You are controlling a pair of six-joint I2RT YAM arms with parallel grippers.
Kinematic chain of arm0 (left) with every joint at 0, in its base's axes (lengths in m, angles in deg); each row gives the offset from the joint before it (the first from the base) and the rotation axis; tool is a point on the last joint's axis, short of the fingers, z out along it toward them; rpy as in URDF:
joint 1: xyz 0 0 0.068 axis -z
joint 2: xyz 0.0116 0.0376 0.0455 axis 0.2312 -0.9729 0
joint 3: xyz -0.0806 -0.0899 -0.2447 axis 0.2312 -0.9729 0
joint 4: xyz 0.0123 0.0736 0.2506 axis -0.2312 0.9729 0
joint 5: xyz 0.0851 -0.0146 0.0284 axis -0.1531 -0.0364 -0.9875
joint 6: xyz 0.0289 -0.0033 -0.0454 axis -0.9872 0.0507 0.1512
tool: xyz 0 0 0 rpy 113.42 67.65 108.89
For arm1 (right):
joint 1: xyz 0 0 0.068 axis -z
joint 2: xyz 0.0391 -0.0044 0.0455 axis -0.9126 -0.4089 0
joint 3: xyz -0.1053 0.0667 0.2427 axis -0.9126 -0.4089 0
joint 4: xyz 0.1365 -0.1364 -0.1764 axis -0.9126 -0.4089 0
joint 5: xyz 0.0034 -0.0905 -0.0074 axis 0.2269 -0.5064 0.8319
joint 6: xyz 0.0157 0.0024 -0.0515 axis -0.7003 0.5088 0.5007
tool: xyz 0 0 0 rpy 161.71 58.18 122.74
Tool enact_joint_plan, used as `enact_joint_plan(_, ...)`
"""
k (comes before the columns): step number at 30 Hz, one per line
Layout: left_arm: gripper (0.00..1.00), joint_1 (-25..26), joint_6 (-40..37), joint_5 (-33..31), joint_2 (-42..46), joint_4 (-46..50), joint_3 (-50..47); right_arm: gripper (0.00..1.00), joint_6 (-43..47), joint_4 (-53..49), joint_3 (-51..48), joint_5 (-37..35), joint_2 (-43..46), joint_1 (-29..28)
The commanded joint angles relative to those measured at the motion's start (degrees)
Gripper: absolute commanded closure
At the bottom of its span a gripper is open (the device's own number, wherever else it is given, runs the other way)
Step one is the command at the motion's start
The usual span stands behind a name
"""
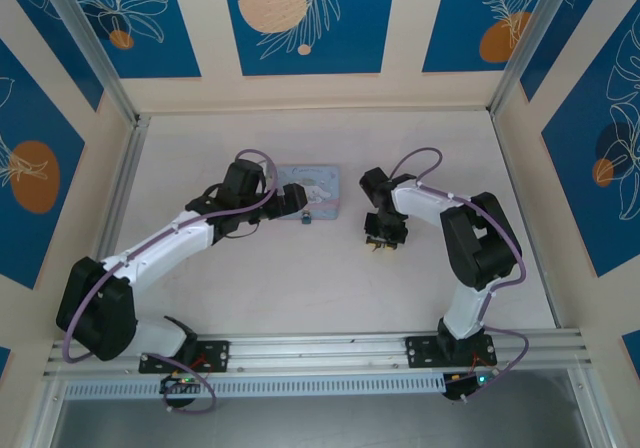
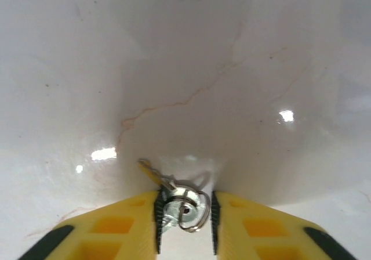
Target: Unlock the padlock with the key
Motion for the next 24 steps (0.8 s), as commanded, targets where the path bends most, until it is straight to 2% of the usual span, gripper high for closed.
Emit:
enact_joint_plan(1,0.00,0.7,-0.3,1.2,-0.5,-0.4,-0.1,0.75,1.0,0.7,0.6,-1.7,-1.9,-0.7)
enact_joint_plan(9,0.00,0.8,0.0,1.4,-1.0,0.1,0.5,1.00,2.2,1.1,-0.9,0.1,-0.1,-0.8)
enact_joint_plan(19,0.00,1.0,0.3,1.4,-1.2,0.6,1.2,1.00,2.6,2.7,-3.6,3.4,5.9,-0.3)
enact_joint_plan(24,0.00,1.4,0.8,1.6,-1.4,0.8,2.0,1.00,1.8,4.4,-5.0,7.6,10.5,0.6)
